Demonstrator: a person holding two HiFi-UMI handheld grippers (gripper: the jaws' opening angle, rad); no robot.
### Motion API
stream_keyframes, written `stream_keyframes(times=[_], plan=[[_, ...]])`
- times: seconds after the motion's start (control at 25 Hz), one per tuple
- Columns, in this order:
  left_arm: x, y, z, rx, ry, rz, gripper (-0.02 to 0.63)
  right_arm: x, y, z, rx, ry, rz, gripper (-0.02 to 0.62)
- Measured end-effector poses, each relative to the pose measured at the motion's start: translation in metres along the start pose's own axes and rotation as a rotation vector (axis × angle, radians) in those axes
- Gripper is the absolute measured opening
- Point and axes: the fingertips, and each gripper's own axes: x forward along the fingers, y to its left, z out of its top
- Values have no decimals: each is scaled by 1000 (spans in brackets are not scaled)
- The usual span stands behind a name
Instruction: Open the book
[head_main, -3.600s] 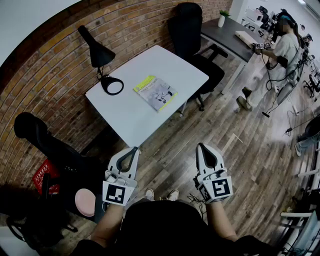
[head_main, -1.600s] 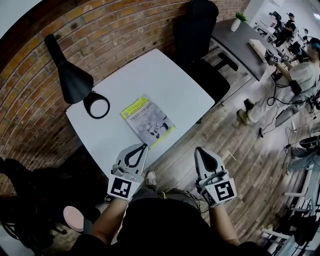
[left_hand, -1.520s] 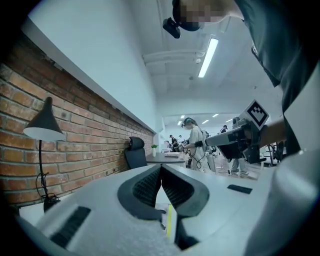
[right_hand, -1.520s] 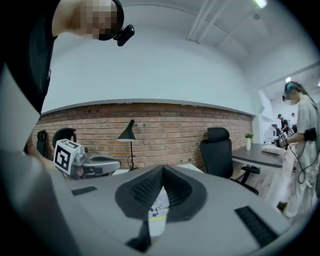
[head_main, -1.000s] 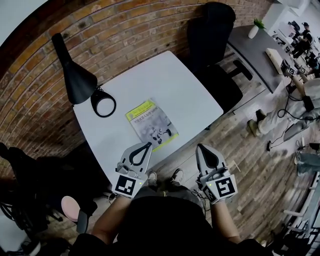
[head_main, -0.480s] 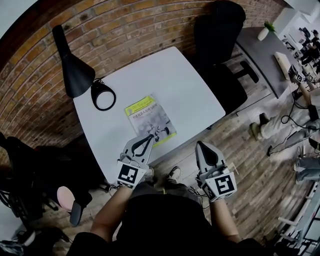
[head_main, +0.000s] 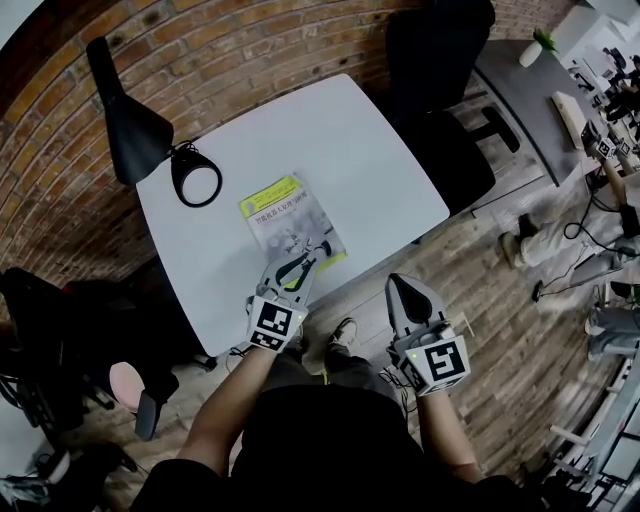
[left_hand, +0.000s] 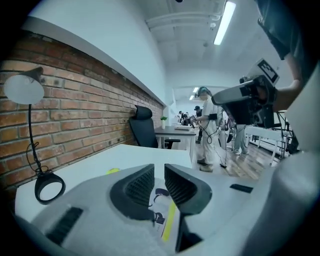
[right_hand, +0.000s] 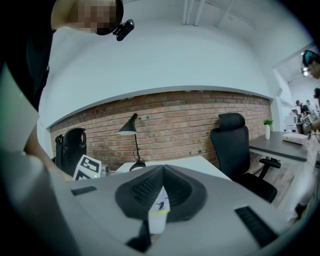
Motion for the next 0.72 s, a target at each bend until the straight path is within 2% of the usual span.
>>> stream_keyframes(times=[0.08, 0.2, 0.4, 0.48, 0.52, 0.72], plan=[[12, -4, -10, -1, 22, -6, 88, -1, -2, -3, 0, 7, 3, 11], [31, -11, -21, 11, 60, -20, 90, -3, -8, -7, 5, 15, -2, 11], [64, -28, -54, 22, 164, -53, 131, -5, -15, -16, 18, 45, 7, 11], [75, -31, -60, 32, 187, -50, 157, -6, -17, -20, 26, 61, 13, 11], [80, -32, -61, 37, 195, -47, 190, -7, -19, -22, 30, 65, 14, 11], [105, -42, -80, 109, 285, -57, 232, -7, -36, -29, 35, 53, 7, 11]])
